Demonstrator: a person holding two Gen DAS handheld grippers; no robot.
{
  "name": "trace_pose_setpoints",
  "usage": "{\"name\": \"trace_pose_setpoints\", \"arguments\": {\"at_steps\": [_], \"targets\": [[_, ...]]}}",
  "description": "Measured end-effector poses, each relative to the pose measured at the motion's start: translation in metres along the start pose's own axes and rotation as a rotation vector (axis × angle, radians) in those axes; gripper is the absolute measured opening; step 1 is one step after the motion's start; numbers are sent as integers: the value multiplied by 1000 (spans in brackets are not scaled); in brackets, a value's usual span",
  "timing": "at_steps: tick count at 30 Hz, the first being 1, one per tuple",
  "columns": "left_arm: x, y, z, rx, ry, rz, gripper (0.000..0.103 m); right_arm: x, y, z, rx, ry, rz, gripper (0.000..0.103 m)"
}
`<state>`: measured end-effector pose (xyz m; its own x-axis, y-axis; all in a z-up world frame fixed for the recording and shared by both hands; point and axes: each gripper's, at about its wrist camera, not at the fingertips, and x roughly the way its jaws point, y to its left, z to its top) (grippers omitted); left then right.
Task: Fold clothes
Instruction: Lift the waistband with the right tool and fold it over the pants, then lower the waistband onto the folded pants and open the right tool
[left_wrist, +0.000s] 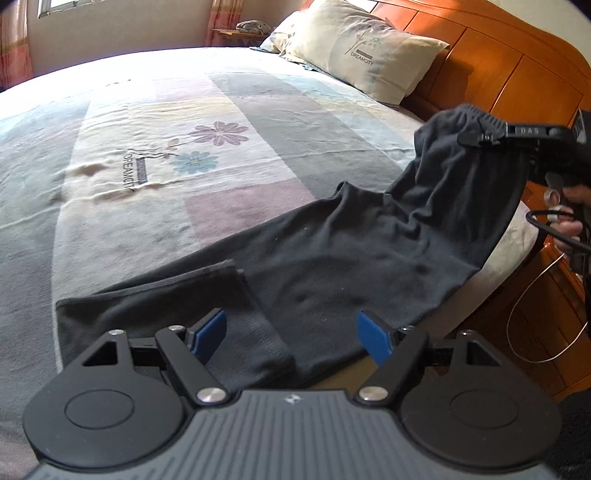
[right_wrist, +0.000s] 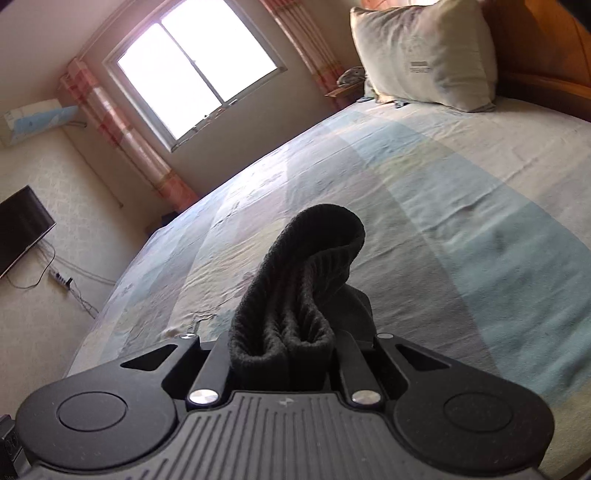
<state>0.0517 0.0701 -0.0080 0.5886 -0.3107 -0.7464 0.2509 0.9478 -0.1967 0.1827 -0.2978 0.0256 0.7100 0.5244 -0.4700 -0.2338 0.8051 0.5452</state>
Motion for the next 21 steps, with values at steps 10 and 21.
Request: {"name": "trace_pose_setpoints", "arguments": {"at_steps": [10,21], "targets": [[-36,53,-43,-113,-42,71,78,33,104,-16,-169,89,84,11],[-61,89,-68,-164,-59,146,79,68,199,-58,-406,198,122,11]]}}
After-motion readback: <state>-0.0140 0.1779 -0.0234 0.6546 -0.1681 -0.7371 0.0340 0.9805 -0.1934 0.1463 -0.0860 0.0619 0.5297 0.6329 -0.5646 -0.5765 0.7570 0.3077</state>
